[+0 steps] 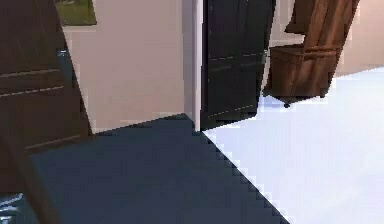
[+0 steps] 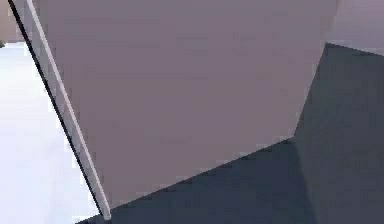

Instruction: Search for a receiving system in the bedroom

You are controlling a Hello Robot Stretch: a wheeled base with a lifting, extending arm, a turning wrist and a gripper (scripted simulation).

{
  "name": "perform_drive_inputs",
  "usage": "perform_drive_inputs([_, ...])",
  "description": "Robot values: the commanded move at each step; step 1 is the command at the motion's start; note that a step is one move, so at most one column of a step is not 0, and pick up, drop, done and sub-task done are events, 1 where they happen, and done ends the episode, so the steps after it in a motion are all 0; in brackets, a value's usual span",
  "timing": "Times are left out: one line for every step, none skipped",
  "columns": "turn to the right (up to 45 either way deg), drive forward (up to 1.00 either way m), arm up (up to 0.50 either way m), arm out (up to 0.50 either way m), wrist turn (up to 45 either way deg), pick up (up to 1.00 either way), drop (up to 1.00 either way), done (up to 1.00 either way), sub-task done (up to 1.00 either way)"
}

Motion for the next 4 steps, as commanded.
perform_drive_inputs([0.0,0.7,0.0,0.0,0.0,0.0,0.0,0.0,0.0])
perform_drive_inputs([-45.0,0.0,0.0,0.0,0.0,0.0,0.0,0.0,0.0])
perform_drive_inputs([-6.0,0.0,0.0,0.0,0.0,0.0,0.0,0.0,0.0])
perform_drive_inputs([0.0,0.6,0.0,0.0,0.0,0.0,0.0,0.0,0.0])
